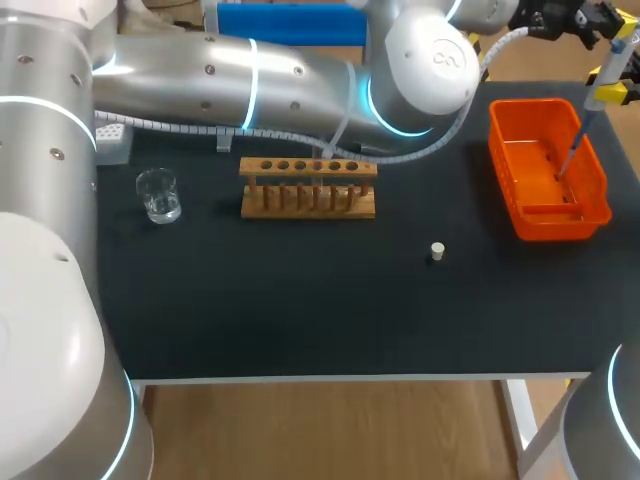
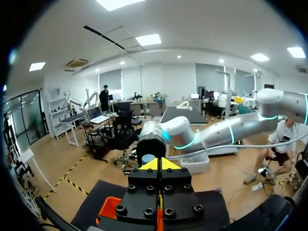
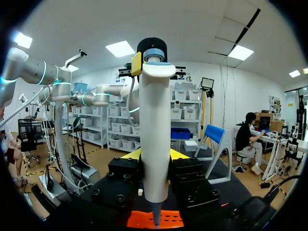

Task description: Invert the test tube, pick up the pipette, mount the tip to pipette, aspirate from beaker and dispense into the tube, eject the tip, return the pipette, and cap with the stopper.

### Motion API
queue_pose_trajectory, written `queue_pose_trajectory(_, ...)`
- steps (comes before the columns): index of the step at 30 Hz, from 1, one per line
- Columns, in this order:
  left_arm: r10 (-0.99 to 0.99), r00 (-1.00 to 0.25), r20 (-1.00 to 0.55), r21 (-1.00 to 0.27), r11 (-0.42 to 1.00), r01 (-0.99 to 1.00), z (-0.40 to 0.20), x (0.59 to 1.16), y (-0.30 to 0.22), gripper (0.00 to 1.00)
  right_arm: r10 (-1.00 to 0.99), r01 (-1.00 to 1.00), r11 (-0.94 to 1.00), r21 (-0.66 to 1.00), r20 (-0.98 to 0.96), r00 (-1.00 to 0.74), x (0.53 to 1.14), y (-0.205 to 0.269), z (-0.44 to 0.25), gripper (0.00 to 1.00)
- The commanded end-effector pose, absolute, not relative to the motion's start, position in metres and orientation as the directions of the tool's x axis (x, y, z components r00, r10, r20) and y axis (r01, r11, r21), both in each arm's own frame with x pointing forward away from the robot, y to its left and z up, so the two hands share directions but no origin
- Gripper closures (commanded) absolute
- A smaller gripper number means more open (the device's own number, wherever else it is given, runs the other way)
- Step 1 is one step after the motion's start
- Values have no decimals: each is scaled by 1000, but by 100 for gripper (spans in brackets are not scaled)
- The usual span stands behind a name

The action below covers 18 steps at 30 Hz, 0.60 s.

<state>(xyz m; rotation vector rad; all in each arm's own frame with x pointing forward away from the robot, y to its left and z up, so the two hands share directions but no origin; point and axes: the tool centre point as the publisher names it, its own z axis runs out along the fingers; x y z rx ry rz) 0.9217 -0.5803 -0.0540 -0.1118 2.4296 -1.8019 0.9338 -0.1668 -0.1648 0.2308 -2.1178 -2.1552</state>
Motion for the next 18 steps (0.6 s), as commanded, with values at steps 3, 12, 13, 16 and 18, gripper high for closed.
queue_pose_trajectory(3,-129,-989,-67,-960,278,29,-61,924,-576,100,-193,-28,-20,999,-31,-981,936,-169,-165,100)
queue_pose_trajectory(12,-139,-987,-75,-963,265,36,-64,934,-574,100,-193,-28,-20,999,-31,-981,936,-169,-165,100)
queue_pose_trajectory(13,-137,-988,-69,-965,262,31,-64,935,-575,100,-193,-28,-20,999,-31,-981,936,-169,-165,100)
queue_pose_trajectory(16,-137,-989,-45,-966,259,8,-65,938,-577,100,-193,-28,-20,999,-31,-981,936,-169,-165,100)
queue_pose_trajectory(18,-138,-990,-41,-966,259,4,-68,940,-577,100,-193,-28,-20,999,-31,-981,936,-169,-165,100)
